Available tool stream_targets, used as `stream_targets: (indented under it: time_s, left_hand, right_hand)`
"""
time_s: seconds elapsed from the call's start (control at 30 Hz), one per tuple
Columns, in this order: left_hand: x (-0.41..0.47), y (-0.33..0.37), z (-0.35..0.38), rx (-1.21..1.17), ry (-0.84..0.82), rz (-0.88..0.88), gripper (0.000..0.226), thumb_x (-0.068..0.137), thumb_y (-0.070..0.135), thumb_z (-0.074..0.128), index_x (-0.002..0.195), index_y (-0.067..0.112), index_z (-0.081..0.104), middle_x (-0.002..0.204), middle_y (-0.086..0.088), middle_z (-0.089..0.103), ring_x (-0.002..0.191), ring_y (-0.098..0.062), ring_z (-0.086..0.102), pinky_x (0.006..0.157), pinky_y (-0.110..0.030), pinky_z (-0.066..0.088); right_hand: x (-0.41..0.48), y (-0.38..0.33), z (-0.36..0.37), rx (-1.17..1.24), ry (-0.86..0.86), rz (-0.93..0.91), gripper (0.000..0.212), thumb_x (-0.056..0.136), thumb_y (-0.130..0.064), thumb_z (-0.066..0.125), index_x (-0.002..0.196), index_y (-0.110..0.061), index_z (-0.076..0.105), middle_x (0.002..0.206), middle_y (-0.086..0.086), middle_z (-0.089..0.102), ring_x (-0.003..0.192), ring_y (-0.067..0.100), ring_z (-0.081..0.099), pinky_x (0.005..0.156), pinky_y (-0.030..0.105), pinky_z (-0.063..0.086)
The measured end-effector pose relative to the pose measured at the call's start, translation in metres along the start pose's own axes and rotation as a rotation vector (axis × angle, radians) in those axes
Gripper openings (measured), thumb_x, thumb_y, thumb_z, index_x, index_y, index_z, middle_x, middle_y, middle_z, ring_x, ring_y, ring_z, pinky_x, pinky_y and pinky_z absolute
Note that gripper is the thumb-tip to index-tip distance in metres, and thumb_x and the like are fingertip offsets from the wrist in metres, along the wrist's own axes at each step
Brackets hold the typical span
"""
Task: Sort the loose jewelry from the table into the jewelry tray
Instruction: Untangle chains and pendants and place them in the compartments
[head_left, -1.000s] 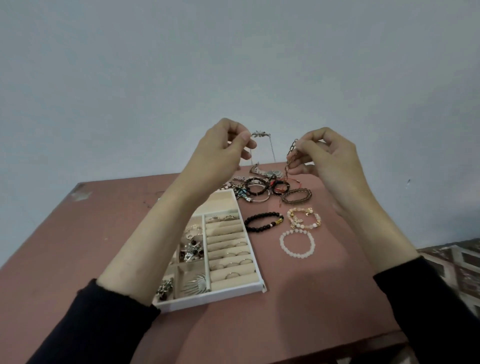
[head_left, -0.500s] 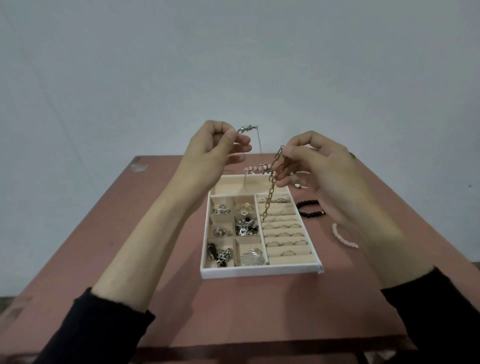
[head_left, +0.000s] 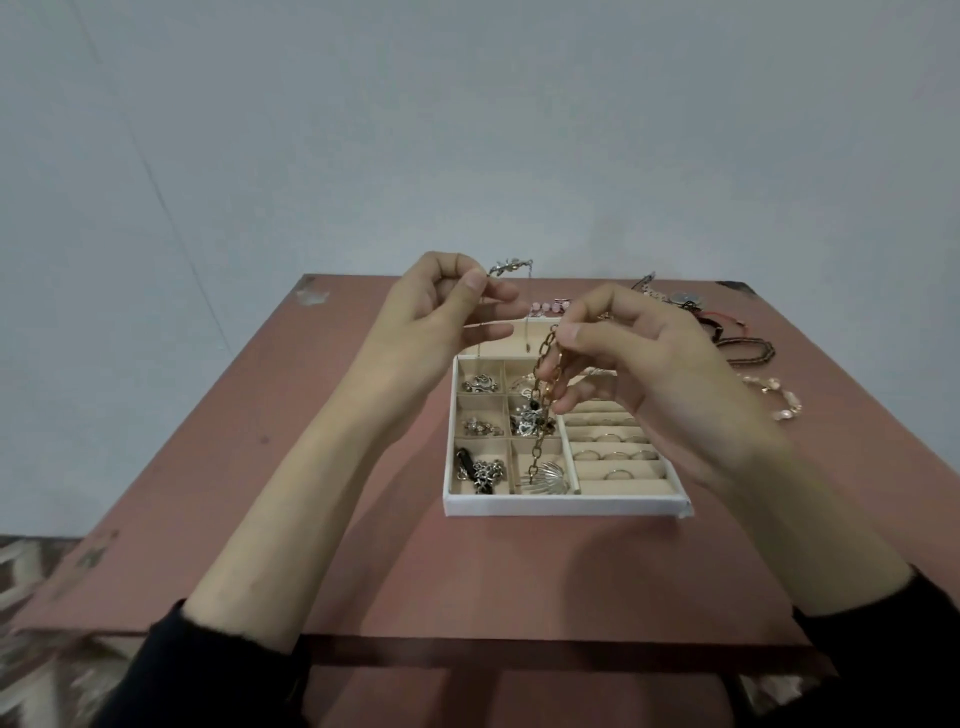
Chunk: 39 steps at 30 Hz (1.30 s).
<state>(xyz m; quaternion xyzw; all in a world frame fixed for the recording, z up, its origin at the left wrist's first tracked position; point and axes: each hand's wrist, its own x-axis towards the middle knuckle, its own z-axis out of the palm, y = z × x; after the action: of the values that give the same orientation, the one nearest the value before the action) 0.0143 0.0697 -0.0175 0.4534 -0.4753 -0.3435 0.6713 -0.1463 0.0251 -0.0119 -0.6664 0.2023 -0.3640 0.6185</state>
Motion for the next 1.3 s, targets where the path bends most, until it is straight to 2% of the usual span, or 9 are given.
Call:
stream_targets:
  time_s: [0.23, 0.5, 0.63, 0.73, 0.83, 0.9, 1.13, 1.2, 1.3]
  left_hand:
    - [-0.001, 0.002, -0.001, -0.004, -0.021, 0.002, 0.011, 0.098, 0.010, 0.038, 0.091, 0.010, 0.046, 0.092, -0.008, 0.063, 0.087, -0.019, 0.067, 0.083, -0.031, 0.054]
    - [0.000, 0.004, -0.002, -0.012, -0.023, -0.008, 0.012, 0.098, 0.010, 0.039, 0.089, 0.010, 0.046, 0.094, -0.010, 0.063, 0.075, -0.010, 0.065, 0.068, -0.019, 0.052]
    - [0.000, 0.003, -0.003, 0.000, -0.008, -0.014, 0.011, 0.098, 0.010, 0.038, 0.090, 0.010, 0.046, 0.090, -0.007, 0.063, 0.085, -0.019, 0.065, 0.078, -0.027, 0.054]
    - [-0.001, 0.003, -0.004, 0.001, 0.000, -0.022, 0.012, 0.098, 0.009, 0.038, 0.090, 0.010, 0.046, 0.090, -0.008, 0.063, 0.087, -0.022, 0.064, 0.078, -0.027, 0.054]
    - [-0.001, 0.004, -0.003, 0.005, 0.000, -0.023, 0.011, 0.098, 0.009, 0.038, 0.090, 0.010, 0.046, 0.089, -0.008, 0.062, 0.085, -0.020, 0.064, 0.078, -0.027, 0.054]
    - [-0.001, 0.004, -0.003, 0.012, 0.001, -0.021, 0.011, 0.098, 0.010, 0.038, 0.091, 0.009, 0.046, 0.089, -0.007, 0.062, 0.084, -0.019, 0.064, 0.079, -0.027, 0.054]
    - [0.001, 0.004, -0.004, 0.011, -0.006, -0.021, 0.011, 0.098, 0.010, 0.039, 0.090, 0.010, 0.047, 0.089, -0.007, 0.063, 0.084, -0.018, 0.065, 0.080, -0.029, 0.054]
    - [0.000, 0.004, -0.004, 0.013, -0.007, -0.024, 0.011, 0.098, 0.010, 0.039, 0.090, 0.010, 0.047, 0.089, -0.007, 0.063, 0.084, -0.019, 0.065, 0.079, -0.027, 0.054]
    - [-0.002, 0.005, -0.004, 0.027, -0.018, -0.037, 0.011, 0.098, 0.010, 0.040, 0.090, 0.010, 0.047, 0.089, -0.006, 0.062, 0.084, -0.018, 0.065, 0.077, -0.025, 0.055]
  right_hand:
    - [0.002, -0.002, 0.003, -0.009, -0.035, -0.011, 0.008, 0.084, -0.002, 0.057, 0.077, -0.006, 0.056, 0.065, 0.012, 0.065, 0.060, 0.025, 0.058, 0.054, 0.028, 0.053]
    - [0.007, -0.002, 0.018, -0.040, -0.101, -0.005, 0.009, 0.085, 0.004, 0.056, 0.079, -0.002, 0.056, 0.069, 0.015, 0.067, 0.063, 0.027, 0.062, 0.058, 0.028, 0.056]
    - [0.004, 0.012, 0.021, -0.227, -0.164, 0.064, 0.005, 0.086, 0.004, 0.058, 0.081, 0.001, 0.058, 0.076, 0.023, 0.068, 0.066, 0.027, 0.063, 0.065, 0.031, 0.058]
    - [0.001, 0.021, 0.024, -0.354, -0.176, 0.077, 0.007, 0.083, 0.001, 0.061, 0.078, -0.002, 0.061, 0.072, 0.017, 0.067, 0.064, 0.021, 0.062, 0.069, 0.034, 0.057]
    - [-0.001, 0.026, 0.027, -0.553, -0.179, 0.006, 0.011, 0.080, -0.003, 0.065, 0.072, -0.011, 0.064, 0.063, -0.006, 0.063, 0.056, 0.001, 0.053, 0.059, 0.019, 0.049]
    - [-0.002, 0.027, 0.030, -0.656, -0.192, -0.028, 0.012, 0.078, -0.006, 0.067, 0.070, -0.014, 0.065, 0.058, -0.013, 0.059, 0.052, -0.001, 0.051, 0.054, 0.010, 0.039]
    - [-0.001, 0.041, 0.026, -1.071, -0.234, -0.161, 0.003, 0.077, -0.022, 0.070, 0.076, -0.021, 0.073, 0.073, -0.009, 0.049, 0.081, 0.007, 0.041, 0.075, 0.025, 0.038]
    - [0.000, 0.040, 0.023, -1.066, -0.230, -0.152, 0.004, 0.078, -0.026, 0.071, 0.078, -0.023, 0.075, 0.073, -0.007, 0.050, 0.079, 0.007, 0.042, 0.073, 0.024, 0.038]
    - [0.002, 0.034, 0.009, -0.812, -0.057, -0.139, 0.008, 0.080, -0.024, 0.071, 0.072, -0.022, 0.073, 0.066, 0.001, 0.056, 0.062, 0.005, 0.045, 0.061, 0.019, 0.036]
